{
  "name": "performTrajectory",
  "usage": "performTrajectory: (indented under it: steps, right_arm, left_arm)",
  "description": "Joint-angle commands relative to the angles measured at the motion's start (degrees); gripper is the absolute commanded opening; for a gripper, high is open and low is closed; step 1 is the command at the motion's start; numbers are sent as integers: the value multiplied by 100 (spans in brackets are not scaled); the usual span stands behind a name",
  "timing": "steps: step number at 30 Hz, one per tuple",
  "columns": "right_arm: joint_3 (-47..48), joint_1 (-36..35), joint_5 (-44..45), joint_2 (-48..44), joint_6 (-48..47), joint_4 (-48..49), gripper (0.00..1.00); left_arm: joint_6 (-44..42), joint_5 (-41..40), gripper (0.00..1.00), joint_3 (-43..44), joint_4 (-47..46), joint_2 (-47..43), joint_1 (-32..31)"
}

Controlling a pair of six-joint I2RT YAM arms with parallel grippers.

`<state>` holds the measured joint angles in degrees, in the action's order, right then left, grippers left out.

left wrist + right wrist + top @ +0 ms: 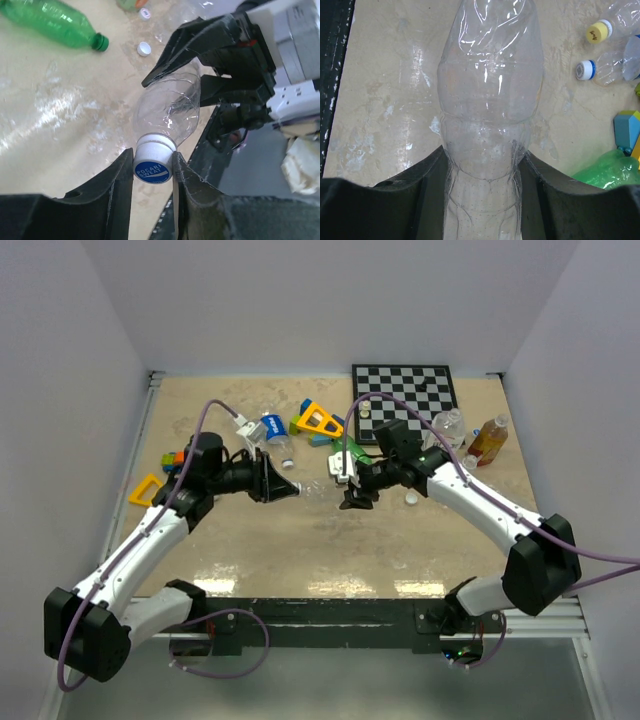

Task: Unscrew the bottle caps
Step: Unscrew the bottle cap from the plastic bottle.

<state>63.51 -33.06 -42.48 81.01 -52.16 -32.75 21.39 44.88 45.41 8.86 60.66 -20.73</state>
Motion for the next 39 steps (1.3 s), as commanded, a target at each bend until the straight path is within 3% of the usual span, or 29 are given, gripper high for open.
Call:
performTrajectory:
  steps: [1, 8, 11, 16, 20, 23, 26, 30, 33, 39]
  right_arm:
    - [101, -16, -103, -15, 30, 261, 8]
    - [101, -25, -94, 11, 48, 269, 8]
    - [101, -25, -85, 11, 48, 261, 8]
    - [101, -16, -94, 20, 39, 261, 8]
    - [101, -16, -103, 20, 13, 243, 8]
    - [109, -25, -120, 37, -22, 217, 8]
    - [109, -25, -164, 37, -92, 164, 8]
    - [83, -25, -243, 29, -259, 85, 9]
    - [83, -25, -357, 72, -461, -47, 9]
    - [136, -25, -472, 204, -672, -249, 9]
  left_arm:
    - [2148, -1788, 0, 144, 740, -501, -19]
    - [2002, -1763, 0, 311, 880, -573, -19]
    - [1616, -1711, 20, 302, 810, -573, -10]
    - [369, -1518, 62, 407, 1055, -705, 25]
    - [-739, -1316, 81, 495, 1240, -1003, 43]
    - [-1223, -1254, 100, 426, 882, -1372, 43]
    - [-1960, -764, 100, 14, 180, -1653, 43]
    - [-3559, 423, 100, -874, -639, -1909, 34]
    - [-4298, 600, 99, -938, -790, -1927, 25]
    - [-4608, 785, 90, -744, -1150, -1418, -54]
